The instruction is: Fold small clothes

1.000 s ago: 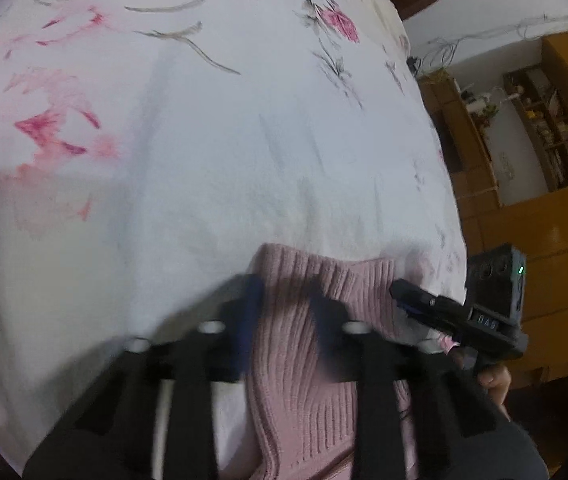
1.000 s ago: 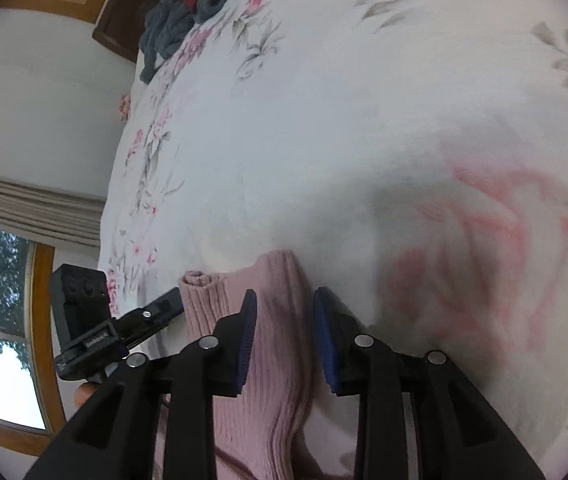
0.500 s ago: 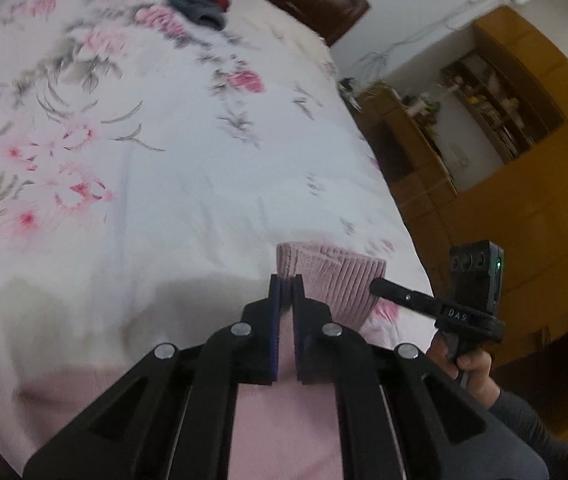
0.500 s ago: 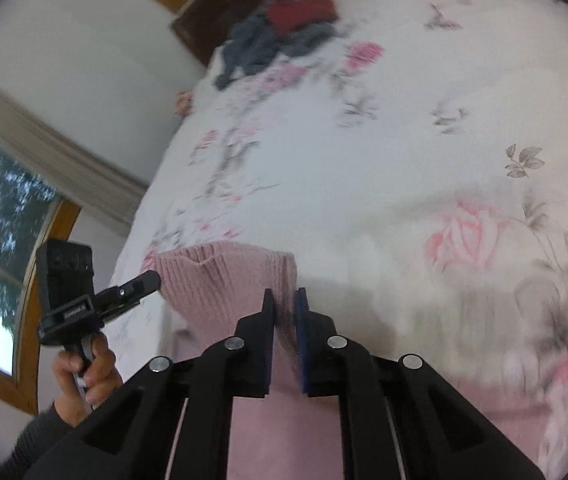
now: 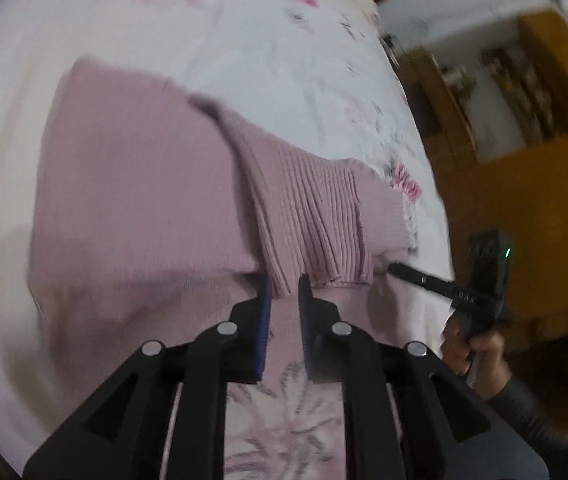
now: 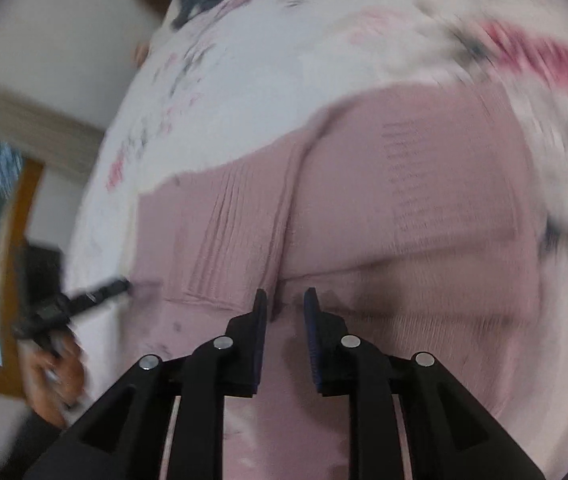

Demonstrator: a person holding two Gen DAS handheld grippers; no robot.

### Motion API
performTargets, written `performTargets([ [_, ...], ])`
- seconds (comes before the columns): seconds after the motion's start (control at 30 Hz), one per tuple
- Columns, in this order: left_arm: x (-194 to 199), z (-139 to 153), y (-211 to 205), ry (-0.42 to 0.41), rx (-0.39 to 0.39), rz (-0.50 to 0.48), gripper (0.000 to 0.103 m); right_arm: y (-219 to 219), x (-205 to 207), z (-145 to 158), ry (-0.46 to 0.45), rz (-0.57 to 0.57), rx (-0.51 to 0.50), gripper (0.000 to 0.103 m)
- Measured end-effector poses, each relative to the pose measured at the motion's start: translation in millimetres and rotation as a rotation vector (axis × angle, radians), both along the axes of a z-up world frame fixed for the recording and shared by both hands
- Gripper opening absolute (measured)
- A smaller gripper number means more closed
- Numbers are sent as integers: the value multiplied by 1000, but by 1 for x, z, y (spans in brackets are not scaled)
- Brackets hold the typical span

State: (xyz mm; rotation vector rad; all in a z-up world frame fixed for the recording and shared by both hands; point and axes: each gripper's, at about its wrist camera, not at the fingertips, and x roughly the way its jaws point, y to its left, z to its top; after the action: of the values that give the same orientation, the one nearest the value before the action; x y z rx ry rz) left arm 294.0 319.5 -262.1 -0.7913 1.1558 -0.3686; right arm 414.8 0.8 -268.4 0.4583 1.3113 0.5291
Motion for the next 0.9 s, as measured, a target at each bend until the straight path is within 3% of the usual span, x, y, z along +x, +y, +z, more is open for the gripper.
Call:
performTargets([
  [0.03,3,-6,-3,23,-24,8,24,-3,0,-2,22,-31,39,22],
  [0.13,12,-21,-13,89,-64,20,30,4,6,-11,91,-85,120,33],
  [0.27,26,-31,-28,152,-8,12,26,29,13,-27,133,-58,93,35],
  [0.3,28,-31,-30,152,20,22,15,34,13,-29,135,-49,80,33],
  [0.33,29,-30,-30,156,42,30,5,38,13,-32,132,-38,46,15],
  [0.37,30,-28,-29,158,65,43,5,38,11,-32,119,-33,27,10],
  [0.43,27,-30,-25,172,145,47,4,37,8,-29,71,-28,-12,9],
  [0.5,23,-36,-22,180,173,28,4,33,5,-40,76,-22,-63,9],
  [0.6,20,-29,-15,141,172,10,5,32,5,-42,67,11,-45,11],
  [0.67,19,-14,-11,109,190,11,7,31,8,-30,51,15,-5,19],
  [0.73,21,8,-7,50,216,27,7,25,12,-11,-6,-7,25,19],
  [0.8,26,23,-10,-15,178,33,10,25,20,3,-51,-24,64,19],
  [0.9,43,18,-28,-45,80,-20,17,39,33,-5,-10,-5,133,19],
])
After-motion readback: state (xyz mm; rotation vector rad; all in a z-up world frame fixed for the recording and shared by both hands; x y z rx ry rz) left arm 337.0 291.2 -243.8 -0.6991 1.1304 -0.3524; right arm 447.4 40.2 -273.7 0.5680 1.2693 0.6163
